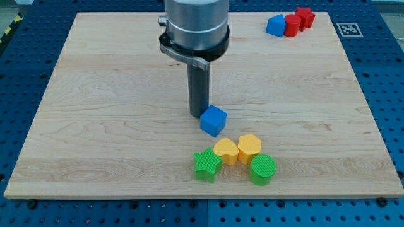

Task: Move your arm to the bottom of the red circle

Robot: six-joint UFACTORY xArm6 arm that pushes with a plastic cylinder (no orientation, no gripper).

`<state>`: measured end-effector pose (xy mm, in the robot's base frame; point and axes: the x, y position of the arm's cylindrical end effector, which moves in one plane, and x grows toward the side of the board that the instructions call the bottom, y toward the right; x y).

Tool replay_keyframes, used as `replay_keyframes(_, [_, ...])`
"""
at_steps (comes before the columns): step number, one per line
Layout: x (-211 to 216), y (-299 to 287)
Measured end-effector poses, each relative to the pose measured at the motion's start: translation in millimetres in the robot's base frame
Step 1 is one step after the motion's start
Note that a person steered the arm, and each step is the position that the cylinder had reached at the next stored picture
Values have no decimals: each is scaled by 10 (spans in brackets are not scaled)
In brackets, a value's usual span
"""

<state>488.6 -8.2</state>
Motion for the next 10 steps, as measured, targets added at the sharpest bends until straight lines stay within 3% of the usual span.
replay_keyframes(2, [184, -96])
replay_keyframes(4, [-627, -523])
replay_keyframes(5, [-628, -523])
replay_keyframes(8, [-2342, -580])
replay_keyframes(9, [-2287, -29])
replay_keyframes(10, [-2059, 940])
